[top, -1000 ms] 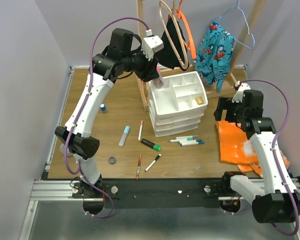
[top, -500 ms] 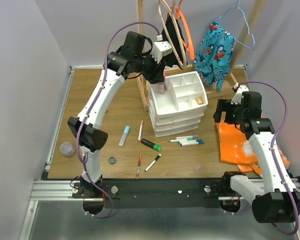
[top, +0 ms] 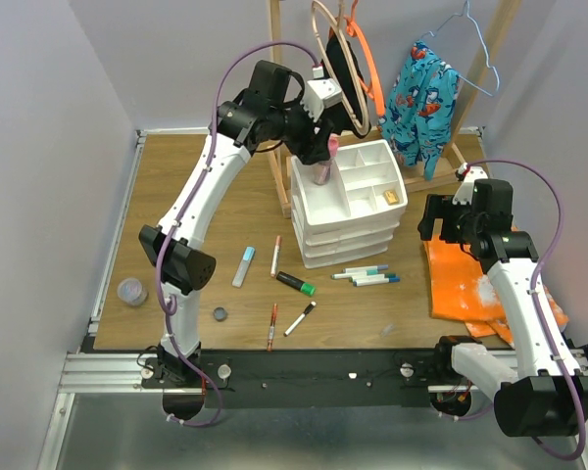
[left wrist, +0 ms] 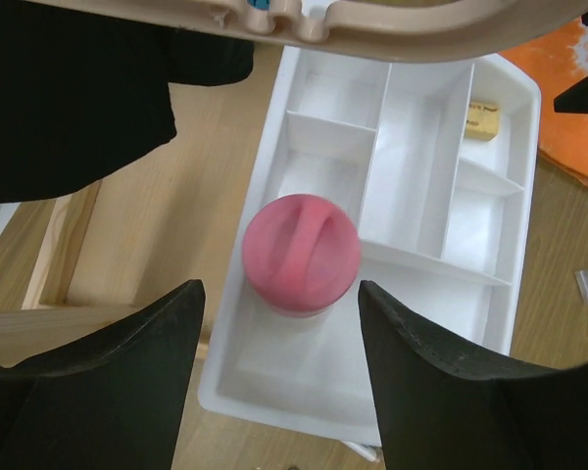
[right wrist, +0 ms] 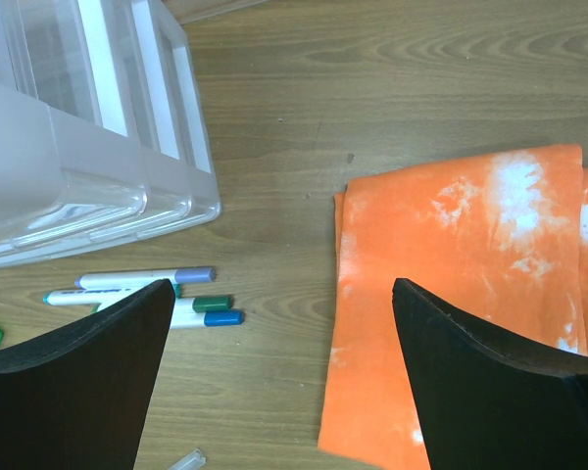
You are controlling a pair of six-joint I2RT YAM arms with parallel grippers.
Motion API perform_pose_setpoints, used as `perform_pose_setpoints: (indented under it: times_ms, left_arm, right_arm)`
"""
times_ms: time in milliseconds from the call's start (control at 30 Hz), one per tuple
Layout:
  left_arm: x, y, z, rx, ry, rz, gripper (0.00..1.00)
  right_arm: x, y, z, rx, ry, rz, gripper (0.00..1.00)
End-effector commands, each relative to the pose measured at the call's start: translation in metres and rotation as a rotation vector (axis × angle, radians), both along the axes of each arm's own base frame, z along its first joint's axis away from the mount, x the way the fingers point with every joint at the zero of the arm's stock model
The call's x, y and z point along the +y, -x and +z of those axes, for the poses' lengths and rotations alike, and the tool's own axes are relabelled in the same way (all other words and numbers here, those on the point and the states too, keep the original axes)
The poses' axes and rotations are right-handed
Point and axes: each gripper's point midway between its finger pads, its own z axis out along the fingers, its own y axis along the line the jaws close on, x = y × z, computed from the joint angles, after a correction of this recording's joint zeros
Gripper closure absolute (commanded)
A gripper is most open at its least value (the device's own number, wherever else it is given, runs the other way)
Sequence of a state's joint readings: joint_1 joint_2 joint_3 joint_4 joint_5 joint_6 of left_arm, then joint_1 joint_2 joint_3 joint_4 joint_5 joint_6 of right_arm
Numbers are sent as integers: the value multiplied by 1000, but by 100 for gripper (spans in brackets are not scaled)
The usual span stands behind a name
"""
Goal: Sort the stationery into containers
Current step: Place the stationery in the storage box, then pick up the stationery from the center of the board.
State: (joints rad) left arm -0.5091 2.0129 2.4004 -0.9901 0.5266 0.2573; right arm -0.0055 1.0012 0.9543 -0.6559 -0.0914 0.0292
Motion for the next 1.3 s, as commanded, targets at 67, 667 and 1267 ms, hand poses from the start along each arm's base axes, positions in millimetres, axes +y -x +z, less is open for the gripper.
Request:
perform_pose_setpoints:
  times_ms: [67,667,1267]
  left_arm:
    - [8,15,65,-162,73,5,22]
    - [216,162,-45,-267,-500,202,1]
    - [389,222,-191,144,-832,653,1]
  right_arm:
    - [1,1,-3,7,-14,-9,0]
    - [0,2,-8,40,43,63,0]
    - [25,-48,-10,75,-22,231,0]
